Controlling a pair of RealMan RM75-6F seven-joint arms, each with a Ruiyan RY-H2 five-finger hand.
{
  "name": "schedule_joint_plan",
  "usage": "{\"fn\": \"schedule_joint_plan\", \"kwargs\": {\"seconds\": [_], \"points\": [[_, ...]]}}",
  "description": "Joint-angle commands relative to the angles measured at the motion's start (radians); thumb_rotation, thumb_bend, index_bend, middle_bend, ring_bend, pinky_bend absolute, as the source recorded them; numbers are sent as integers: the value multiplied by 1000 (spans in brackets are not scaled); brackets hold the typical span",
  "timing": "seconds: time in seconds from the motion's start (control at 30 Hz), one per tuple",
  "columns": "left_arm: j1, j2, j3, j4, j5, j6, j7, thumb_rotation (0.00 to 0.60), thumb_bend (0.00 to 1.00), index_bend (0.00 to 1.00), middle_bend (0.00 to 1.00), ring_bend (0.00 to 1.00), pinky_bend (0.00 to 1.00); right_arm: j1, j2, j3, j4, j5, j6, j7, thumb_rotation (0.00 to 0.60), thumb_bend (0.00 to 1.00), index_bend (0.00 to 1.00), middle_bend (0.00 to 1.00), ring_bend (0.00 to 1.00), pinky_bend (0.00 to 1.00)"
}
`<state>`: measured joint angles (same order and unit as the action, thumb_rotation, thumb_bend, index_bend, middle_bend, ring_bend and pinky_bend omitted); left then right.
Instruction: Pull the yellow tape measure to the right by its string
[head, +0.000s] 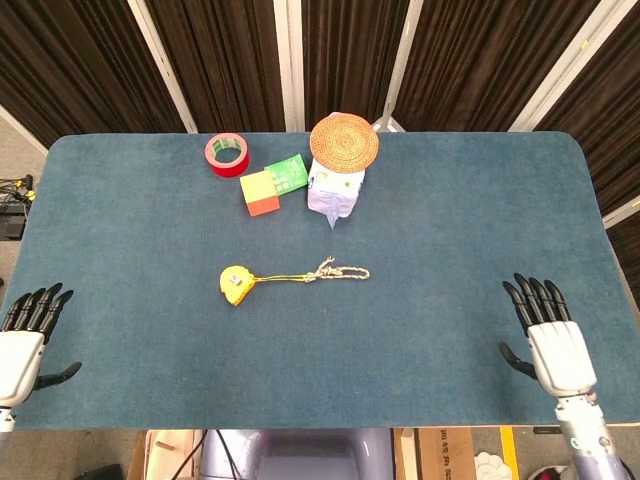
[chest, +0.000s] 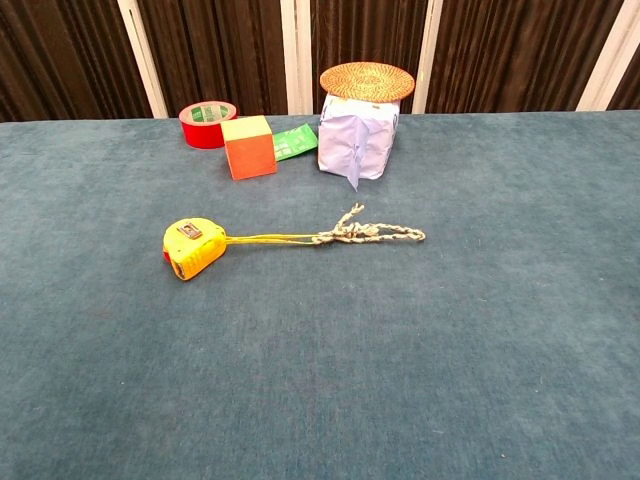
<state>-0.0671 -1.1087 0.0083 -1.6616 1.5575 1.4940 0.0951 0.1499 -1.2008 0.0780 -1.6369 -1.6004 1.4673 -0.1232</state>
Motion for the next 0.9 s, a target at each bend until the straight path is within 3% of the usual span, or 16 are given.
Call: {"fn": "schedule_joint_plan", "kwargs": {"seconds": [0.03,0.27,0.4,0.57,0.9], "points": [[-1,0,-1,-1,1,0,-1,600,0,0,0,0,0,49,-20,40,-31,32,-53,-19,600,277,216,0,0,0],[-3,1,0,-2,2,-4,-7,600,0,0,0,0,0,185,-99,142,-59,189,-215,-135,600,277,268,20,0,0],[-4,2,-1,-3,-1,-7,-12,600,0,0,0,0,0,262,-174,176,-19,257,-283,-208,600,277,276,26,0,0],[-6,5,-2,-8,-8,-13,-21,600,0,0,0,0,0,323,-278,189,51,329,-327,-258,600,276,304,36,0,0],[-12,9,-1,-6,-8,-26,-42,600,0,0,0,0,0,407,-455,192,202,387,-354,-289,600,321,457,100,0,0]]}}
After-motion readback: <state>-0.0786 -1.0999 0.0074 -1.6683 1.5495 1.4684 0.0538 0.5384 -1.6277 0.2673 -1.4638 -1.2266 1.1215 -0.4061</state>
